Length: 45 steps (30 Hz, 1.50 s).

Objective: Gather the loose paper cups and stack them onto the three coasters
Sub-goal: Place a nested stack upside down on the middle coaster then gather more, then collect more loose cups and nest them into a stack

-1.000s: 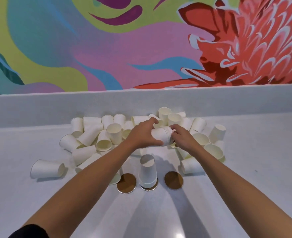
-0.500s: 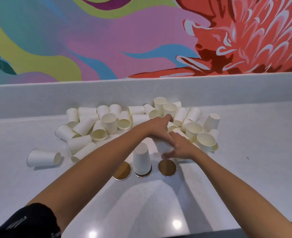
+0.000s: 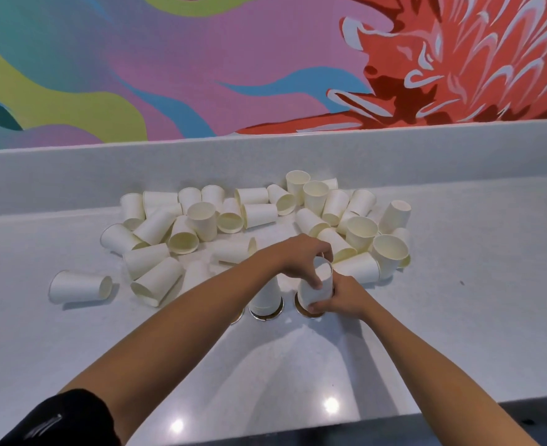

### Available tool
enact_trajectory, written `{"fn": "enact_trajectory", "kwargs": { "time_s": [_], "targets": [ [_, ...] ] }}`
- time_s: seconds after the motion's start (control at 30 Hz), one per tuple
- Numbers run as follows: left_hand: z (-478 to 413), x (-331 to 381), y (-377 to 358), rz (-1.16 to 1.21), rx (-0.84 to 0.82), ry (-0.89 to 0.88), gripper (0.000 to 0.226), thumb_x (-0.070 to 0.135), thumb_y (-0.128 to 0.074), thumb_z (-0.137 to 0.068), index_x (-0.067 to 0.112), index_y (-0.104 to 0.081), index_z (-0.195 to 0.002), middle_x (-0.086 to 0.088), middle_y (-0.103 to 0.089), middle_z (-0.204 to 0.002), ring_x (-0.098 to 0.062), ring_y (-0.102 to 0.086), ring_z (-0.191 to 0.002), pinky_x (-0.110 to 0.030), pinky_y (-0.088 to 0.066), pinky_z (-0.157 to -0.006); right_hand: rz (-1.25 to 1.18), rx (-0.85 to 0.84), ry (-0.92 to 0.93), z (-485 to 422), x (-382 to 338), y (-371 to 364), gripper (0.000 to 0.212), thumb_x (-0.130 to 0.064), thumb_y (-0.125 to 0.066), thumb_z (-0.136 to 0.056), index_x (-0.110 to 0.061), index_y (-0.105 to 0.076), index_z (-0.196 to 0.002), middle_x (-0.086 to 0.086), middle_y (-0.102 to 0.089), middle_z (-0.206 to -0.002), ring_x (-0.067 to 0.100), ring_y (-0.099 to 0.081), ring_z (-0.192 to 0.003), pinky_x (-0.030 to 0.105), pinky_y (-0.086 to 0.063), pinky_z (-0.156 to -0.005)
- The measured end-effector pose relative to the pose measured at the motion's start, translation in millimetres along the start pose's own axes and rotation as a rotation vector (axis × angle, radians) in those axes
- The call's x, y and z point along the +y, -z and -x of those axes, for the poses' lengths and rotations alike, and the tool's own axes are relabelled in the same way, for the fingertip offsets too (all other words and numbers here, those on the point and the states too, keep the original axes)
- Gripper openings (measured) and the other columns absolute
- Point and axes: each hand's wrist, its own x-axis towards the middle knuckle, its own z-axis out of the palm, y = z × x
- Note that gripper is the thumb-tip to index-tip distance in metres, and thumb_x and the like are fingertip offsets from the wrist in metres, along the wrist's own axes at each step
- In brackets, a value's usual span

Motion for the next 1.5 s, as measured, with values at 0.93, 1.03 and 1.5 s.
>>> {"fn": "enact_trajectory", "kwargs": {
  "time_s": [0.93,1.03,1.5],
  "targets": [
    [-2.4,-15.5,-8.4,0.118,-0.026,0.070,0.070,0.034,-0.081,-0.073,0.017,-0.046,-0.132,-0.003,-0.053,-0.132,-0.022,-0.051,-0.116,-0.030,-0.042,-0.088,0.080,-0.085,-0.014,-11.4,4.8,-2.7,0.070,-0.024,-0.086,-0.064,-0.015,-0.050,-0.123,-0.001,-0.062,-0.108,0.019,-0.060,-0.098,0.032,-0.052,-0.089],
    [-1.2,-20.1,-4.9,0.221,-0.041,0.095,0.069,0.044,-0.077,-0.076,0.020,-0.046,-0.133,-0.001,-0.054,-0.134,-0.019,-0.053,-0.113,-0.031,-0.045,-0.092,0.177,-0.119,-0.041,-12.6,4.7,14.1,0.059,-0.022,-0.083,-0.067,-0.017,-0.053,-0.118,0.001,-0.064,-0.110,0.019,-0.060,-0.096,0.031,-0.053,-0.088],
    [17.9,-102.9,17.5,-0.079,0.342,0.314,0.051,0.026,-0.070,-0.084,0.016,-0.049,-0.129,-0.007,-0.052,-0.127,-0.023,-0.053,-0.109,-0.031,-0.047,-0.087,0.464,0.451,-0.059,-44.4,-20.1,77.5,0.028,-0.020,-0.061,-0.084,-0.009,-0.061,-0.110,0.010,-0.060,-0.108,0.028,-0.054,-0.099,0.038,-0.049,-0.077]
  ]
}}
